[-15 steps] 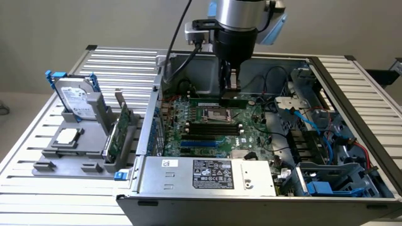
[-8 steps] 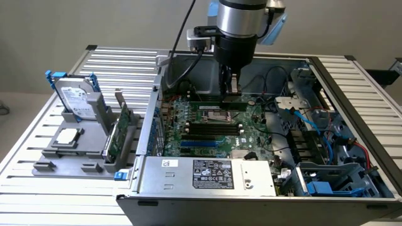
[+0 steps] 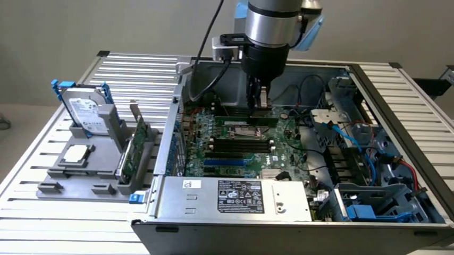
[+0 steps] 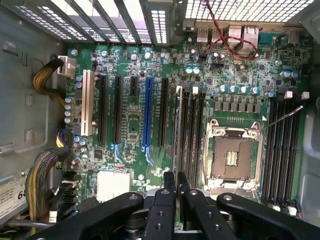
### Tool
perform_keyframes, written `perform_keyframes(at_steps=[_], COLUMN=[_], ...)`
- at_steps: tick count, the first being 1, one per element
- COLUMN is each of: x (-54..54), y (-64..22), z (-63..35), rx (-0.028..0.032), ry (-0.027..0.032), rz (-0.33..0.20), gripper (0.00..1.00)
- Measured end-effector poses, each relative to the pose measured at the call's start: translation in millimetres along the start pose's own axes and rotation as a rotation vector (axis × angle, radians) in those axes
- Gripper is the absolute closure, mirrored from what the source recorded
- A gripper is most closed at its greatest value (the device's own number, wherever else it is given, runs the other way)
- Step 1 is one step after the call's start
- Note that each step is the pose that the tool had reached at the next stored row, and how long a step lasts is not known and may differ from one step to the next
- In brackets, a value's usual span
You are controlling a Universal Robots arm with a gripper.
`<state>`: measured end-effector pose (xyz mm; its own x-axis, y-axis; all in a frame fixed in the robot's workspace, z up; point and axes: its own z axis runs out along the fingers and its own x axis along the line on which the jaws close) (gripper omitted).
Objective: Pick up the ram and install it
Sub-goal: 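Insert the ram into the slot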
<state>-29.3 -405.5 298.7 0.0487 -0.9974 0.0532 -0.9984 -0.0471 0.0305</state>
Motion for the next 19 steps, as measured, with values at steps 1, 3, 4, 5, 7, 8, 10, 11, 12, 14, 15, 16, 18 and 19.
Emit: perform_keyframes(at_steps=[1, 3, 4, 5, 7, 8, 10, 11, 12, 14, 15, 16, 18, 19], x=[-0.4, -1.3, -1.8, -2.8, -4.5, -4.9, -5.5, -5.7, -5.7, -5.9, -6.0, -5.9, -5.8, -5.8], y=[-1.1, -5.1, -7.2, -8.8, -10.1, -10.4, -10.8, -11.0, -11.3, -11.6, -11.6, -11.7, -11.8, -11.8], z=[1.0, 3.7, 5.1, 6.7, 9.0, 9.7, 10.8, 11.3, 12.1, 15.3, 17.0, 18.9, 22.5, 24.3], rx=[-0.0032, -0.0069, -0.0082, -0.0095, -0.014, -0.0183, -0.0279, -0.0331, -0.0377, -0.0403, -0.0405, -0.0405, -0.0405, -0.0406], ry=[0.001, 0.0021, 0.0028, 0.0032, 0.0048, 0.0073, 0.0141, 0.0171, 0.0185, 0.019, 0.019, 0.019, 0.019, 0.0191], rz=[0.0, 0.0, 0.0, 0.0, 0.0, -0.001, -0.001, -0.001, -0.001, -0.001, -0.001, -0.001, -0.001, -0.001], gripper=[0.86, 0.86, 0.86, 0.86, 0.86, 0.86, 0.86, 0.86, 0.86, 0.86, 0.86, 0.86, 0.86, 0.86])
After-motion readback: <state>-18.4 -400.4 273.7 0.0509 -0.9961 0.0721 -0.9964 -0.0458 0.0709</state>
